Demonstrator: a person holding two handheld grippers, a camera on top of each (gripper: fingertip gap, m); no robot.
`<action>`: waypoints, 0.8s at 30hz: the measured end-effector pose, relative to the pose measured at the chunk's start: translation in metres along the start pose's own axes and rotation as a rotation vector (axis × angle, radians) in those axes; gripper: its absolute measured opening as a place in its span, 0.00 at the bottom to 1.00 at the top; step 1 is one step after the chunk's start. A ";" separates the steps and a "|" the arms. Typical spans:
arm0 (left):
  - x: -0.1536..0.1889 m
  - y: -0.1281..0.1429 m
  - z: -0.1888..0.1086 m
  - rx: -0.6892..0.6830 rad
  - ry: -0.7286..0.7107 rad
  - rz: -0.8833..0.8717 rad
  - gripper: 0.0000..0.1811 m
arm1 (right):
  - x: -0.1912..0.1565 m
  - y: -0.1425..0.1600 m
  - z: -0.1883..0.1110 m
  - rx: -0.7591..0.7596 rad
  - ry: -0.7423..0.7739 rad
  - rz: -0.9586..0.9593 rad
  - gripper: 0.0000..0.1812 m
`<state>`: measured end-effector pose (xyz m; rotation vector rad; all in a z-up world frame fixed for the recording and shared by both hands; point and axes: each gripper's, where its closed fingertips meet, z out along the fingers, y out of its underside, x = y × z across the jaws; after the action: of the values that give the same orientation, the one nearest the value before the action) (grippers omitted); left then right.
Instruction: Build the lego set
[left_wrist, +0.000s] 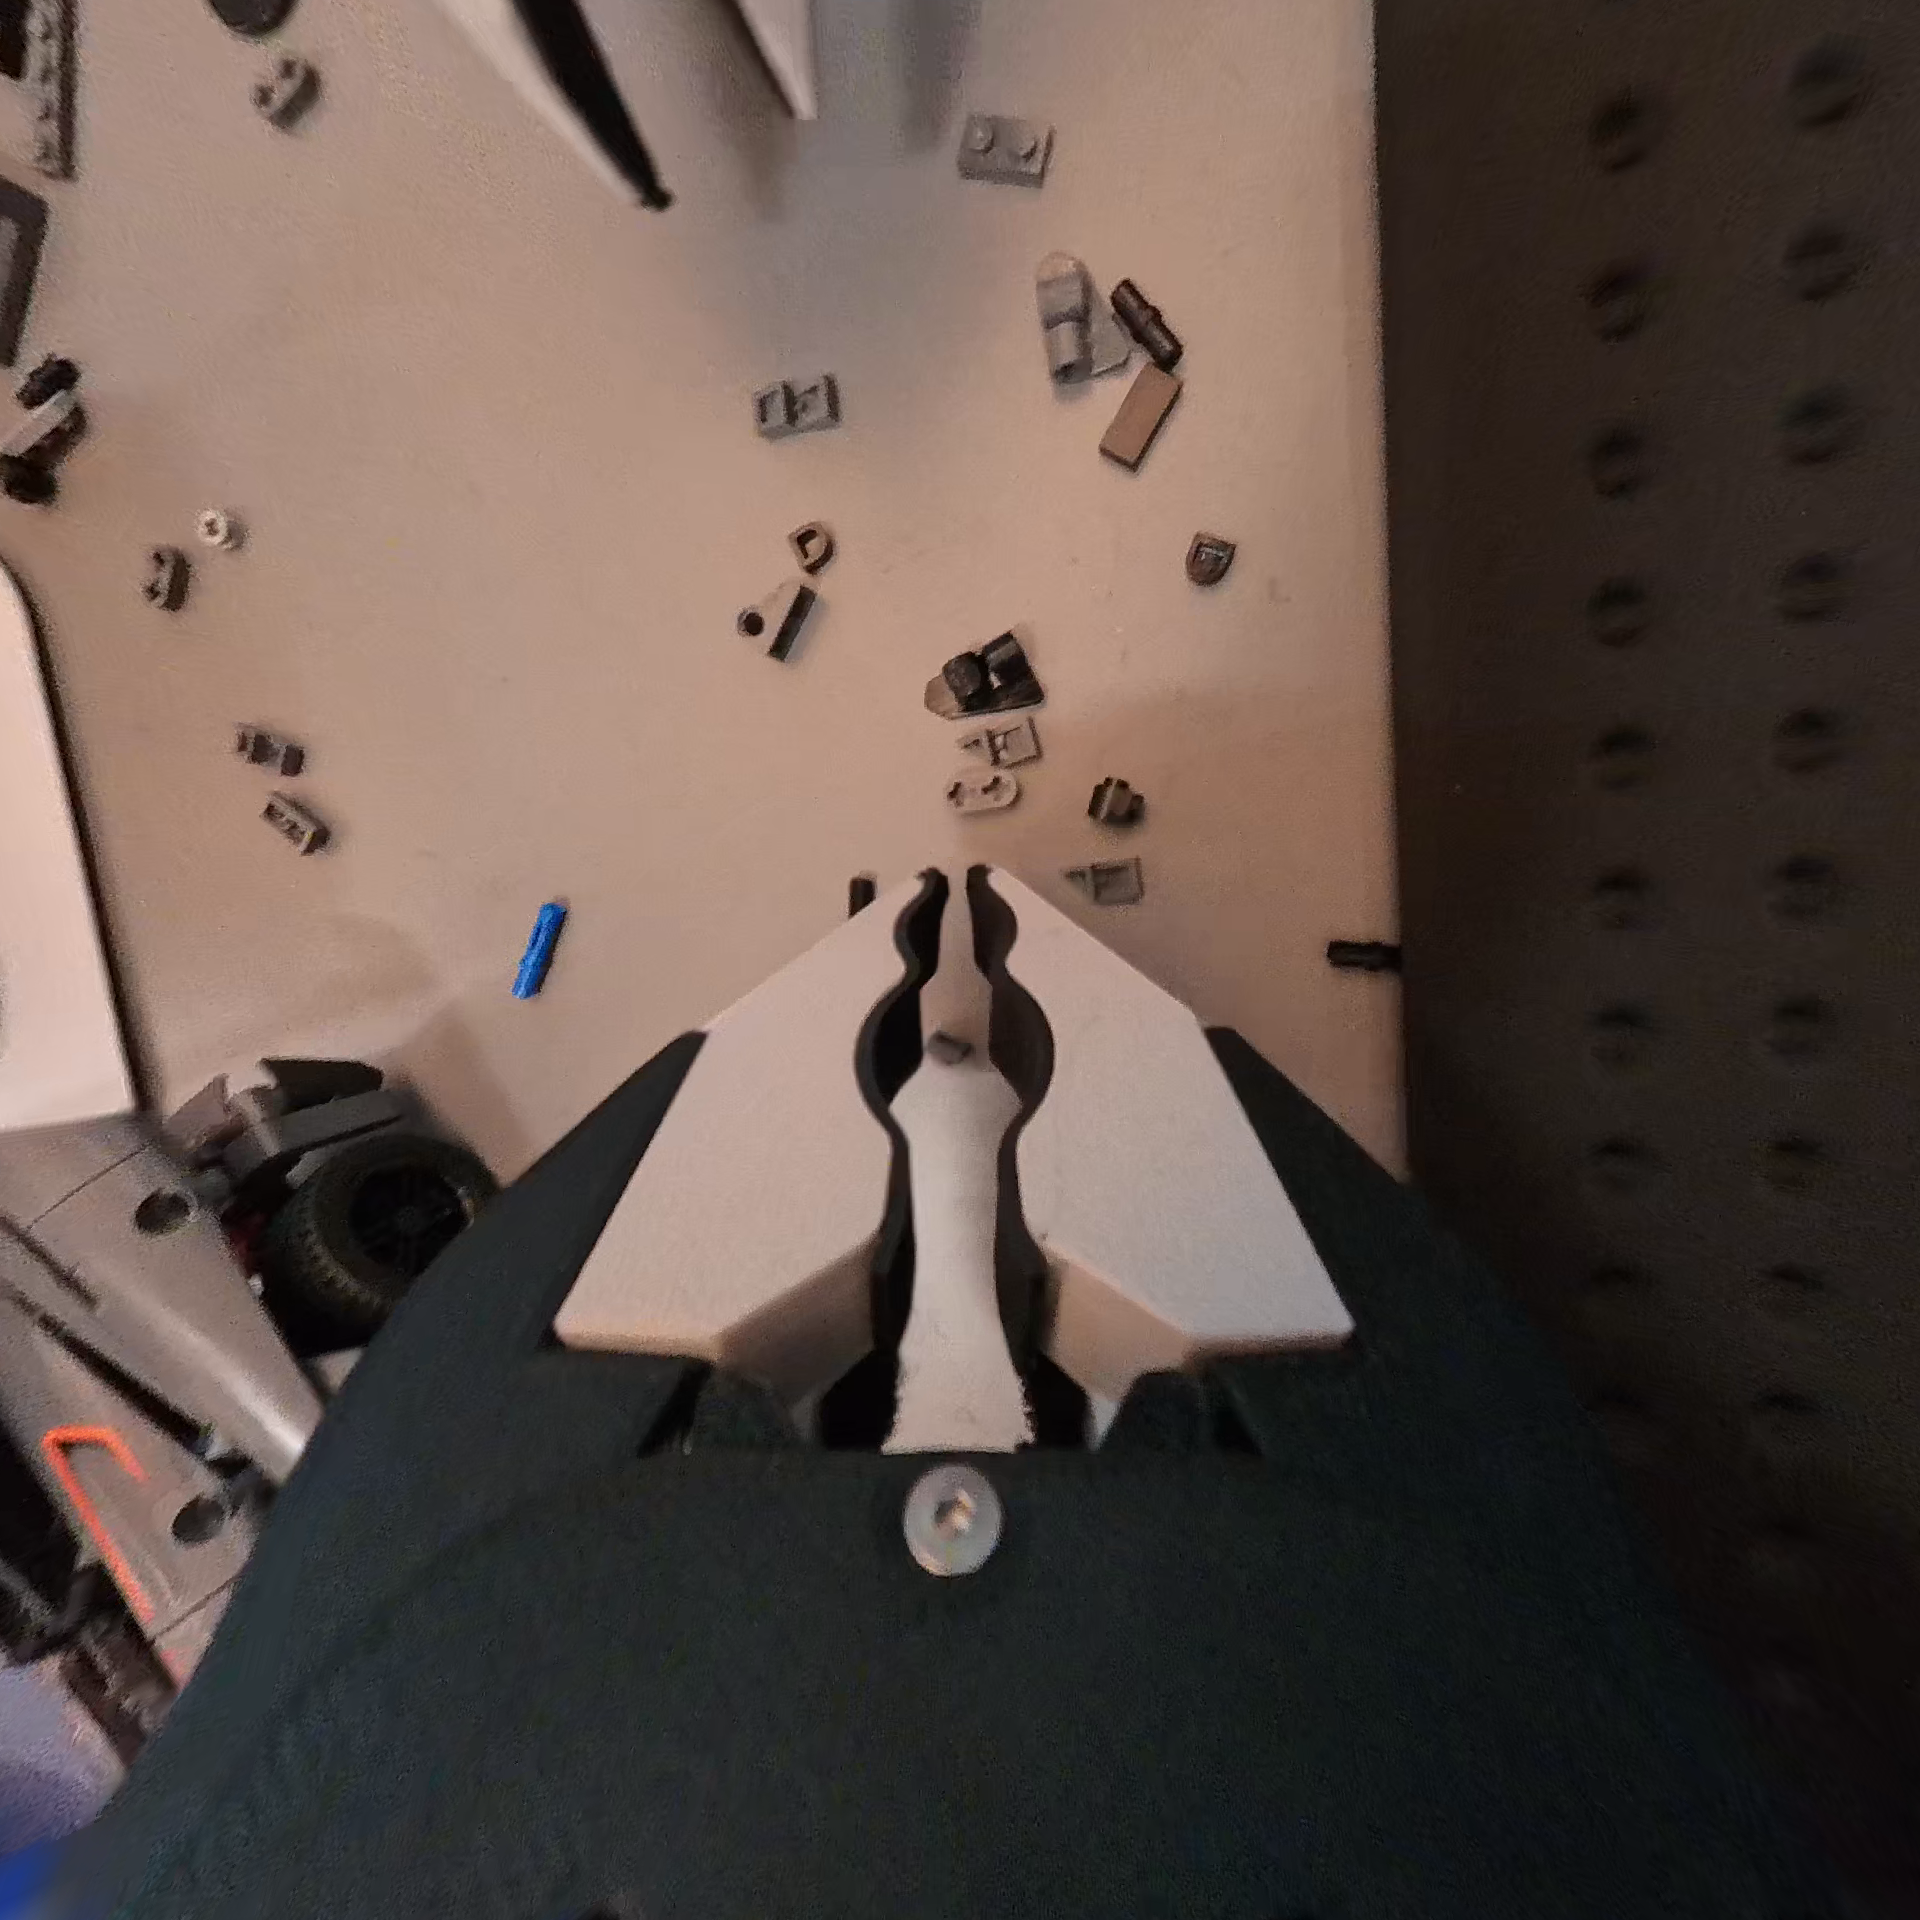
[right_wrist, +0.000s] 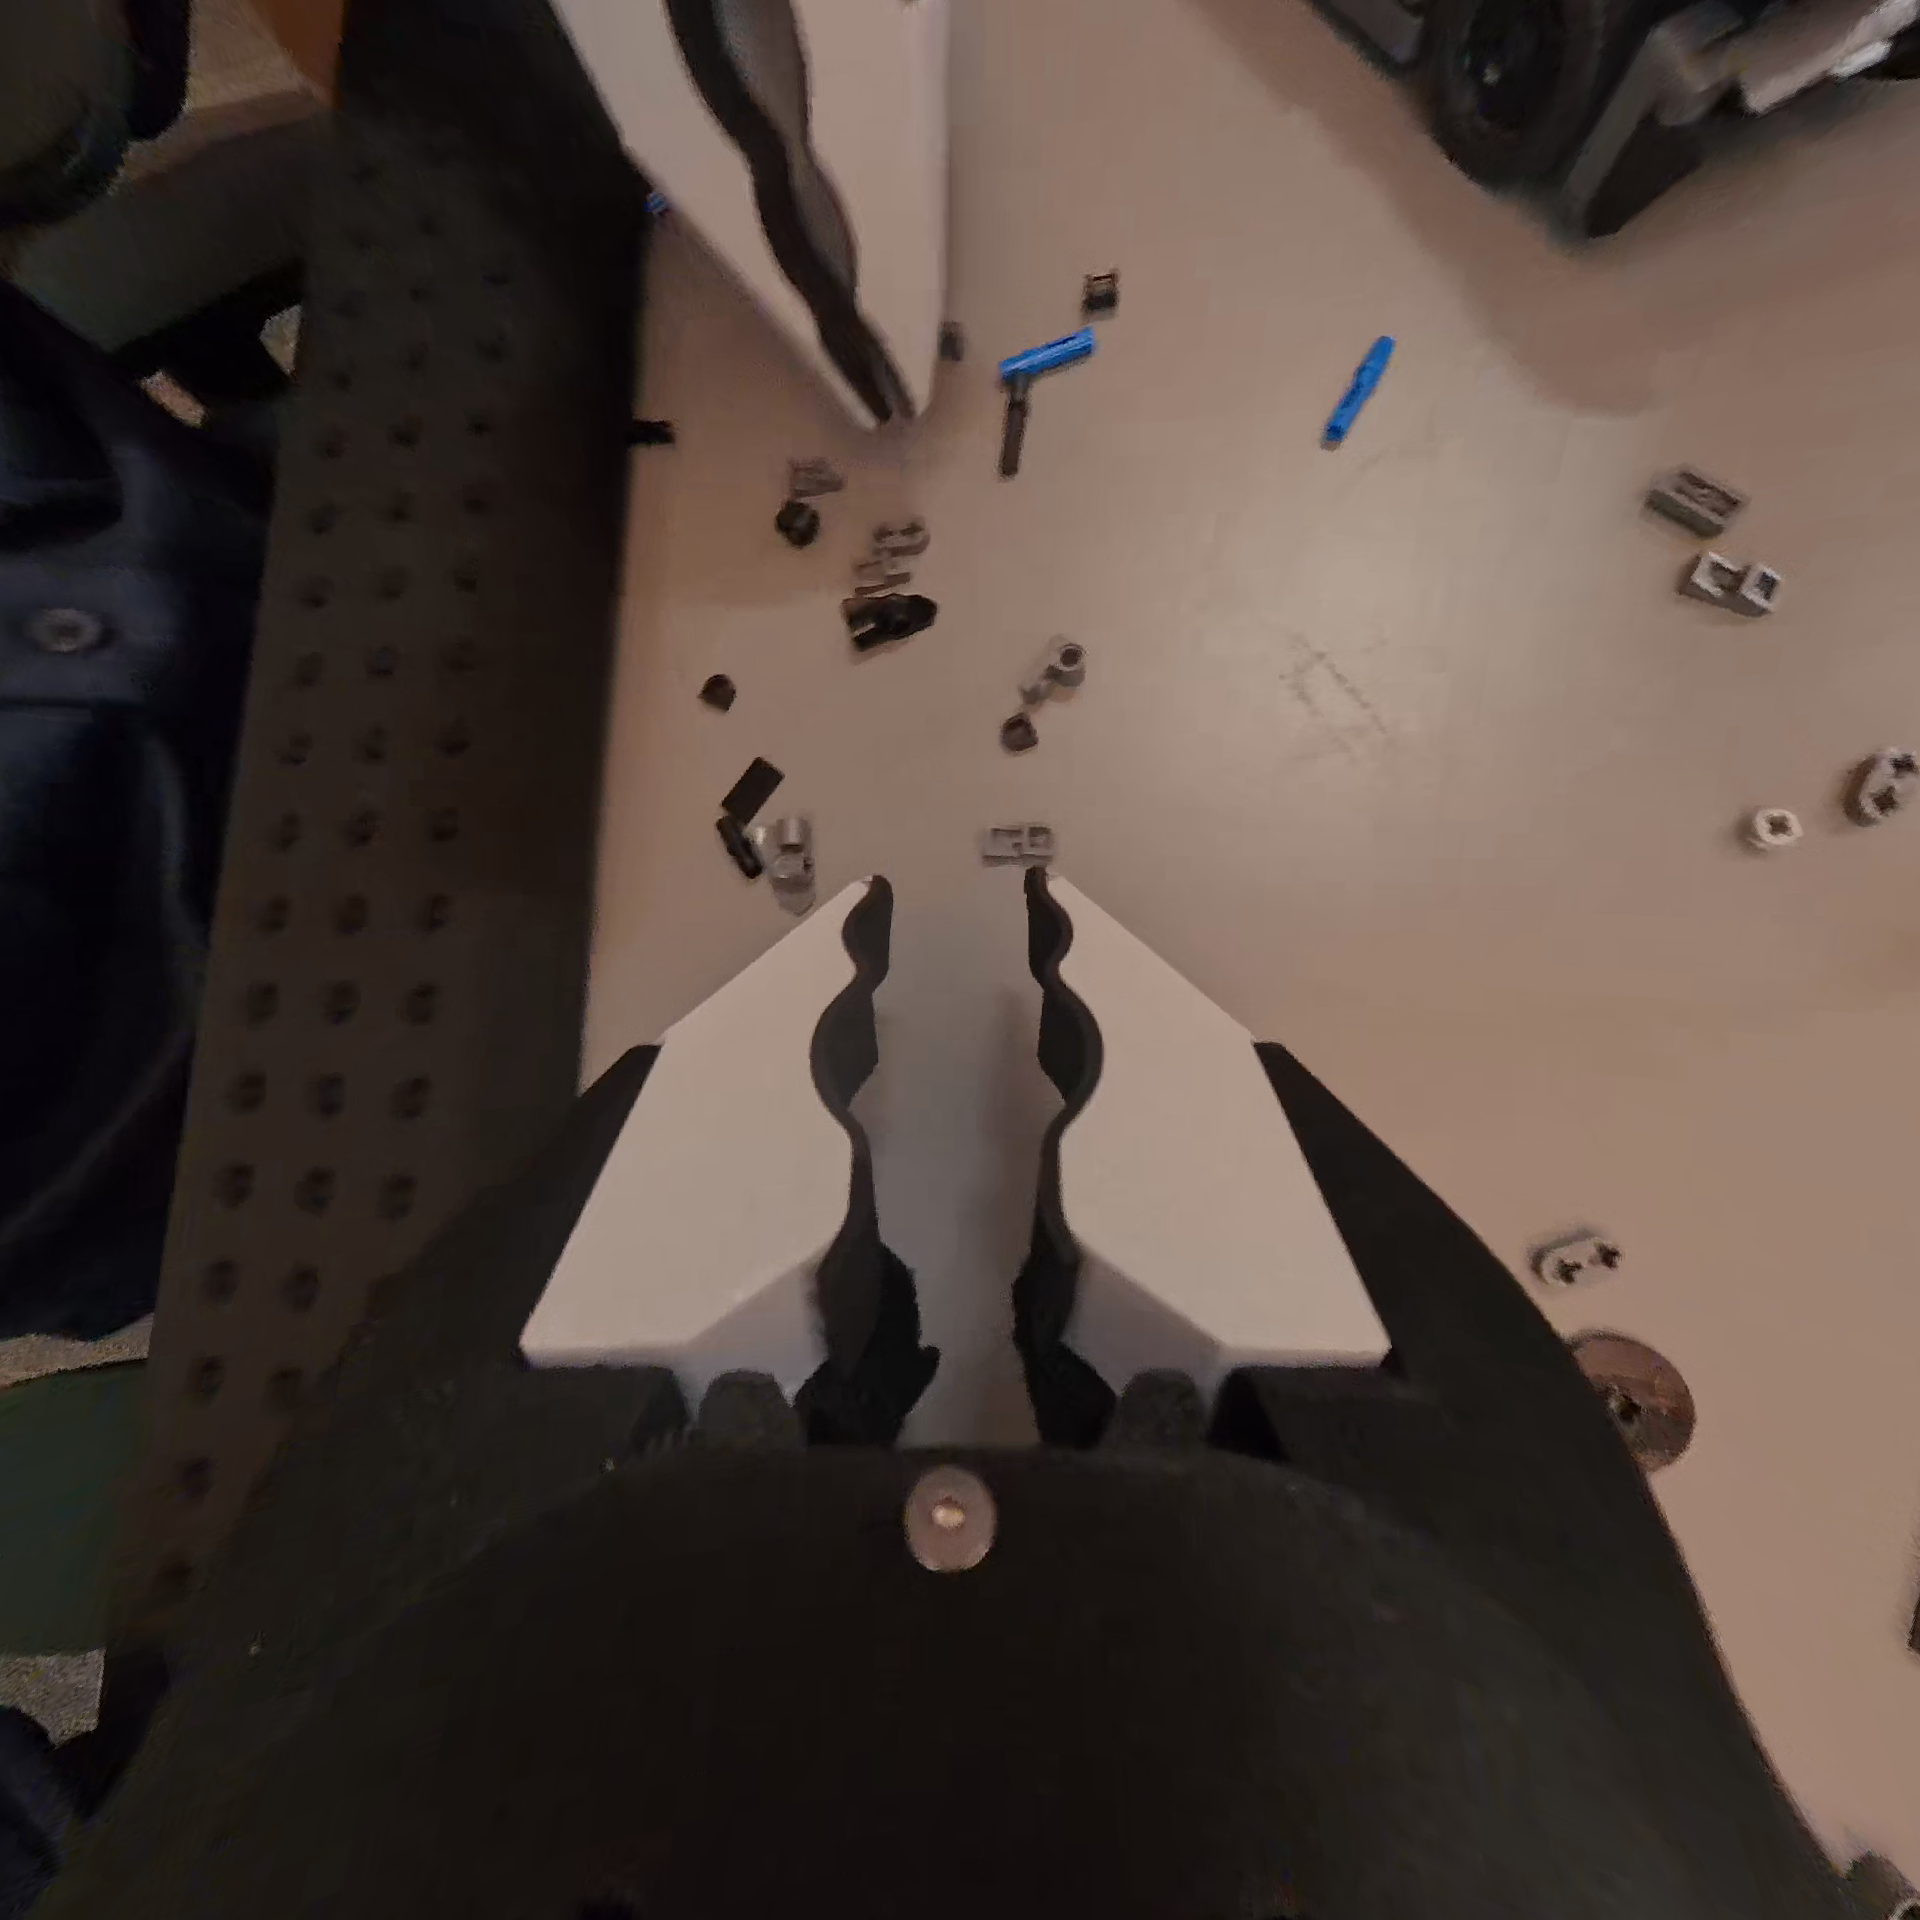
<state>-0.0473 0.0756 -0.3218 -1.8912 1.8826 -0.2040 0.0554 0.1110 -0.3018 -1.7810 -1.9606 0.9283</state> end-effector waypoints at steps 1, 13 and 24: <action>-0.002 0.002 -0.005 0.000 -0.010 -0.004 0.03 | -0.004 -0.001 0.002 -0.005 -0.011 -0.022 0.14; -0.001 0.054 -0.075 -0.010 -0.171 -0.199 0.10 | -0.070 -0.071 0.058 0.109 -0.096 -0.291 0.19; 0.040 0.087 -0.090 -0.002 -0.163 -0.268 0.10 | -0.085 -0.077 0.124 -0.116 -0.174 -0.547 0.06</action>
<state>-0.1619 0.0210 -0.2869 -2.0905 1.5223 -0.1286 -0.0685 -0.0013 -0.3267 -1.1328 -2.4703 0.8079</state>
